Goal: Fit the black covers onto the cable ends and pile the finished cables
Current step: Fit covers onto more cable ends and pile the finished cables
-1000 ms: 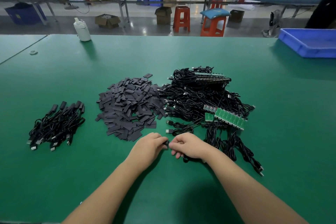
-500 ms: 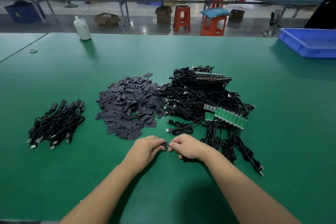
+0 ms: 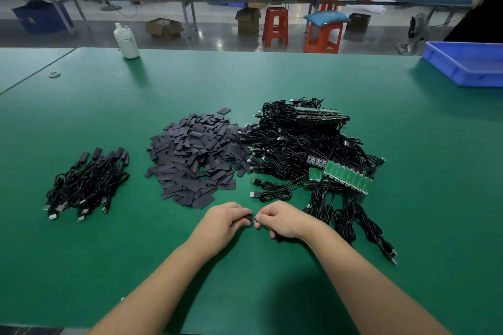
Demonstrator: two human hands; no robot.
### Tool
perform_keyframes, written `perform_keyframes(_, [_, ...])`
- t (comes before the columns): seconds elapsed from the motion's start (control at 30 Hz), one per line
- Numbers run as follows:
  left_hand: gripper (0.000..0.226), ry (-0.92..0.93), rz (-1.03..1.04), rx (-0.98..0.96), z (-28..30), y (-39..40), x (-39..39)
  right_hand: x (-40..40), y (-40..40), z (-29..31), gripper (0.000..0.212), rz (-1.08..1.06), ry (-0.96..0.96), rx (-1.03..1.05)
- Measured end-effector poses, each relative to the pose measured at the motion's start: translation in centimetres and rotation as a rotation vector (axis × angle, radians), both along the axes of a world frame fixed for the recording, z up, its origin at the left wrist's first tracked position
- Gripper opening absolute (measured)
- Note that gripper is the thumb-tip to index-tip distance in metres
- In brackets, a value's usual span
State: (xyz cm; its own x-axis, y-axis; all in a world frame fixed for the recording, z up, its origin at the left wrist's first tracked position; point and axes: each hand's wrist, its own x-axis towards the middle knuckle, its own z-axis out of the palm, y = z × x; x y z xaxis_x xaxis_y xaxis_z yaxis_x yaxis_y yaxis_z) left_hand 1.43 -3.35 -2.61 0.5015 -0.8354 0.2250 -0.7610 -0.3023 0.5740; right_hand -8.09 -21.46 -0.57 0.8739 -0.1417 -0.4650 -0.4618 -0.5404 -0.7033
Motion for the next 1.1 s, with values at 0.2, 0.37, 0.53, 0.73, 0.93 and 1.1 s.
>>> perform_keyframes(0.2, [0.018,-0.035,-0.015,0.007,-0.01,-0.40,-0.20,-0.02,-0.19,-0.11,0.030,0.011,0.001,0.001])
perform_keyframes(0.37, [0.017,-0.011,0.017,-0.004,-0.14,-0.52,-0.46,-0.06,-0.29,-0.35,0.030,-0.004,-0.007,0.016])
perform_keyframes(0.53, [0.016,0.032,0.066,-0.035,0.18,-0.36,-0.26,0.08,-0.41,-0.25,0.030,-0.031,-0.013,0.041])
perform_keyframes(0.73, [0.020,0.048,0.092,-0.016,0.62,0.24,0.39,0.00,-0.59,-0.06,0.029,-0.012,0.007,0.035])
perform_keyframes(0.93, [0.018,0.195,0.150,-0.060,0.52,0.47,0.17,-0.04,-0.69,-0.04,0.030,-0.008,0.004,0.080])
perform_keyframes(1.1, [0.018,0.246,0.167,-0.039,0.37,0.35,0.13,0.01,-0.74,0.00,0.030,0.004,0.010,0.073])
